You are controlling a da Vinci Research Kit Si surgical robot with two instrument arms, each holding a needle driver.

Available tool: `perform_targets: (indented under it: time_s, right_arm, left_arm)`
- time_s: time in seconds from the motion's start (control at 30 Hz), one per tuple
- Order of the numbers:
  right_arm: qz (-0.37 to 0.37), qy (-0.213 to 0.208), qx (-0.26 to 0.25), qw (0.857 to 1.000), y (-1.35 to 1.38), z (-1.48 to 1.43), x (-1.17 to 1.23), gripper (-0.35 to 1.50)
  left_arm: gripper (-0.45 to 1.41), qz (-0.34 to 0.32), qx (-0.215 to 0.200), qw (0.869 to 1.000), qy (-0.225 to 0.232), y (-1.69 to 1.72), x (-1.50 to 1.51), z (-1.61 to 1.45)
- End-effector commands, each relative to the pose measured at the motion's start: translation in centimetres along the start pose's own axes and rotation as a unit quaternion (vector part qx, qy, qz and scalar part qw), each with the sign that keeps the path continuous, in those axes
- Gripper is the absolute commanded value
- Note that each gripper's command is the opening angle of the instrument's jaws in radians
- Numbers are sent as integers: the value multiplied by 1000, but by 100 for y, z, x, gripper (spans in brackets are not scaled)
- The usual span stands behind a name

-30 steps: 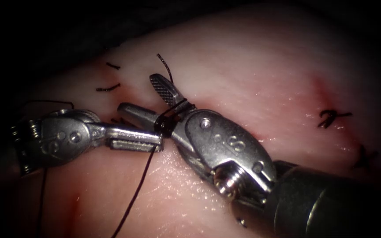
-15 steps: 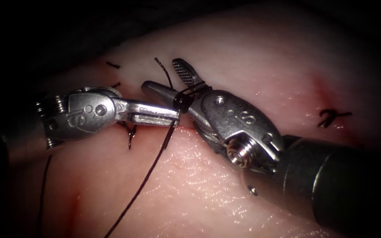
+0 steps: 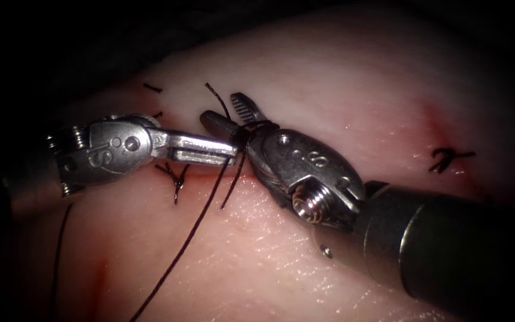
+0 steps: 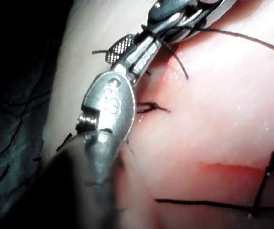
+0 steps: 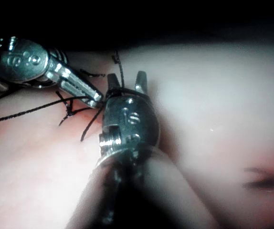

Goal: Wound Closure
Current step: With the right end-effector grasp the short suture tail, then pull the right tool down and the left tool up to secure the suture.

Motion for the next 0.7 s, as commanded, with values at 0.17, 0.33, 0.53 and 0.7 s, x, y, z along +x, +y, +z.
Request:
perform_targets:
  time_s: [0.17, 0.33, 0.53, 0.7]
  right_arm:
    - [-6, 0, 3, 1000, -11, 4, 7, -35]
    - [-29, 6, 13, 999, -16, -4, 9, -35]
    - [-36, 21, 26, 999, -27, -18, 11, -35]
    - [-44, 29, 37, 998, -39, -34, 8, -35]
  left_arm:
    - [-45, 3, 0, 1000, 1, -10, -2, 2]
    - [-45, 3, -4, 1000, 2, -10, -3, -1]
    - [-45, -8, 1, 1000, -7, -17, -9, -15]
    - [-45, -20, 9, 1000, -20, -38, -20, -34]
